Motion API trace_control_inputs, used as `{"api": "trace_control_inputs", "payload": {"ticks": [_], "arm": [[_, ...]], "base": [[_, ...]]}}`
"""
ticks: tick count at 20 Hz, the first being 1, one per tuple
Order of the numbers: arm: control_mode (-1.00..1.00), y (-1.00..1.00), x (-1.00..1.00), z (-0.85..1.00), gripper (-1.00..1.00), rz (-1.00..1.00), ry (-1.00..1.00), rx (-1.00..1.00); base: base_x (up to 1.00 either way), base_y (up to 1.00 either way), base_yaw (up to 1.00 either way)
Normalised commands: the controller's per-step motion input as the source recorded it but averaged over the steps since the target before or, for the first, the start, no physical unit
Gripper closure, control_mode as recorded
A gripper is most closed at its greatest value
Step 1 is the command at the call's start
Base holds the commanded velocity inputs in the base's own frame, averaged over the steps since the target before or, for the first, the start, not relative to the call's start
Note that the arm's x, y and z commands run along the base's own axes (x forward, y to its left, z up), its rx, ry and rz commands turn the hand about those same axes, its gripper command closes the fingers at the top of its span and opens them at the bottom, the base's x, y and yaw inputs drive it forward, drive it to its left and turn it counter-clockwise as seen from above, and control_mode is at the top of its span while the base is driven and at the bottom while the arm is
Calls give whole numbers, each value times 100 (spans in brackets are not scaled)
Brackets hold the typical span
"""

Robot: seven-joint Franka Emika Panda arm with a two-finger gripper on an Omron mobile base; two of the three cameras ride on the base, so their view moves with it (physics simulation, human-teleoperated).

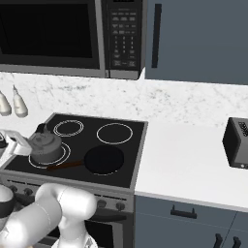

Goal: Pick the kettle from the counter and place it on a stove burner. Then turn the burner on.

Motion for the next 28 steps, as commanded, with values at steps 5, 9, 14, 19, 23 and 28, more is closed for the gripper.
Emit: {"api": "trace_control_inputs", "payload": {"ticks": [5, 9, 14, 19, 23, 28], "arm": [[-100, 31, -51, 4, -100, 2, -1, -3], [-100, 0, -69, -1, -100, 0, -4, -1], [-100, 10, -72, -21, -100, 0, -9, -4], [-100, 28, -62, -49, -100, 2, -7, -7], [-100, 31, -44, -51, -100, 2, -5, -4], [-100, 32, -22, -46, -100, 4, -8, -1]], "base": [[0, 0, 0], [0, 0, 0], [0, 0, 0], [0, 0, 0], [0, 0, 0], [0, 0, 0]]}}
